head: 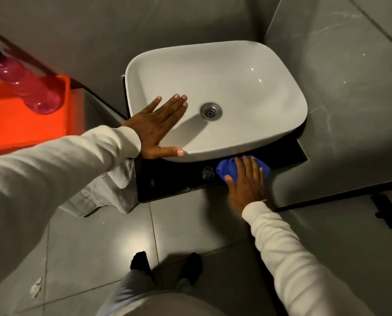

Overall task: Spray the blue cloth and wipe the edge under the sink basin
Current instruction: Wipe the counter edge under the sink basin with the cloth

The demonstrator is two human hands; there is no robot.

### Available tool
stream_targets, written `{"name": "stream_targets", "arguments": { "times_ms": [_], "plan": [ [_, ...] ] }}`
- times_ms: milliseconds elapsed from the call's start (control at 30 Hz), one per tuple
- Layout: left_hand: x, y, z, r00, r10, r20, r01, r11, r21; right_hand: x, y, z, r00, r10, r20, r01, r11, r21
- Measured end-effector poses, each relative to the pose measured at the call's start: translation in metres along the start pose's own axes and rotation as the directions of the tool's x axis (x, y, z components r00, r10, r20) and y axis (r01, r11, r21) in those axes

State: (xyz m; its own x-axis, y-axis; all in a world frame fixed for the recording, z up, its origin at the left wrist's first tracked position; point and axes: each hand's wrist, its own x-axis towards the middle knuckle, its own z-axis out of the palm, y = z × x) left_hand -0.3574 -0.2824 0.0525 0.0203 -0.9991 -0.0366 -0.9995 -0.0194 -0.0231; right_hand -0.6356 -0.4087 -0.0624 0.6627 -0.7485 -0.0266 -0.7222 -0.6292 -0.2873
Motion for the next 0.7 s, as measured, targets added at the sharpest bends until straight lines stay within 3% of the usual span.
{"name": "stream_targets", "arguments": {
  "times_ms": [133, 367, 700],
  "plan": [
    [0.002, -0.012, 0.001, 0.999, 0.048, -0.016, -0.049, 0.999, -0.013, -0.001, -0.057, 0.015, 0.951, 0.304, -0.059, -0.294, 0.946, 0.134],
    [0.007, -0.042, 0.004, 0.976, 0.211, -0.061, -0.214, 0.976, -0.046, -0.033, -0.130, 0.042, 0.969, 0.245, -0.032, -0.242, 0.967, 0.075],
    [0.010, -0.056, 0.007, 0.929, 0.355, -0.108, -0.362, 0.931, -0.053, -0.053, -0.229, 0.057, 0.928, 0.371, -0.024, -0.363, 0.919, 0.157]
  ]
}}
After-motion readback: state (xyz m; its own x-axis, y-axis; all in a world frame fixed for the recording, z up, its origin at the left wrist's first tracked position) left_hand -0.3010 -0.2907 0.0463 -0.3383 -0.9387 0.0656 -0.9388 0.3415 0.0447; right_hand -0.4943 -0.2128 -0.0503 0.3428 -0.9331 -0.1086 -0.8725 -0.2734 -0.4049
